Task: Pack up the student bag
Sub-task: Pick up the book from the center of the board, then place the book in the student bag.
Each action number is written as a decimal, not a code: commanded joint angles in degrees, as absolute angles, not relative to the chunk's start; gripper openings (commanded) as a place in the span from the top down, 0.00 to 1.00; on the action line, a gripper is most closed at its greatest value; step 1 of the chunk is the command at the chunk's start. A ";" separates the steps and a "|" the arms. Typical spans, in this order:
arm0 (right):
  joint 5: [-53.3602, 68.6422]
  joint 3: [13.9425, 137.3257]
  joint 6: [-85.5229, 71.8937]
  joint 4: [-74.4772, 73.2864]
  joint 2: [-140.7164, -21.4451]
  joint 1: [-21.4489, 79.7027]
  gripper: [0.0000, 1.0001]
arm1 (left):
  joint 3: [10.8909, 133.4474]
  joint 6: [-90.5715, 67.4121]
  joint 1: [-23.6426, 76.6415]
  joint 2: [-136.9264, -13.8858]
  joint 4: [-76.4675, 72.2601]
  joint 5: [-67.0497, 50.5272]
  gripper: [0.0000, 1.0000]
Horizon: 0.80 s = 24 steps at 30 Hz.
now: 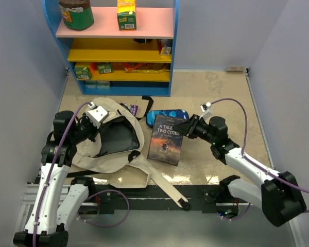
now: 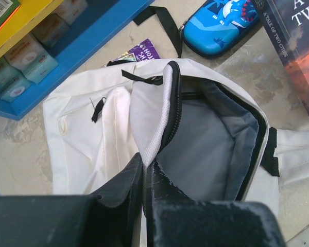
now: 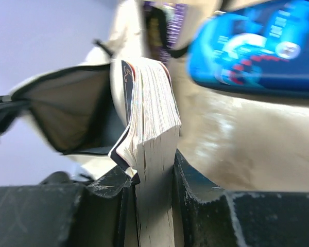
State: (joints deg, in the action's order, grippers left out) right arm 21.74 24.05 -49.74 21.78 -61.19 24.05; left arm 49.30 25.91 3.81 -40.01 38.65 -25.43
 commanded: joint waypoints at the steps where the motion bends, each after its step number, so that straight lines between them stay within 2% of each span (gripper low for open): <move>1: 28.65 30.14 -57.56 27.23 -60.99 27.49 1.00 | 51.94 24.61 3.60 -38.94 34.10 -28.91 1.00; 10: 33.83 40.59 -64.51 35.68 -80.65 39.62 1.00 | 50.19 24.26 3.69 -37.71 32.44 -33.48 1.00; 18: 36.83 50.35 -68.90 37.35 -91.75 42.45 1.00 | 47.47 26.98 3.69 -33.05 30.41 -41.82 1.00; 24: 29.81 55.89 -76.89 41.39 -98.61 42.54 1.00 | 47.11 30.93 3.69 -30.41 33.83 -47.46 1.00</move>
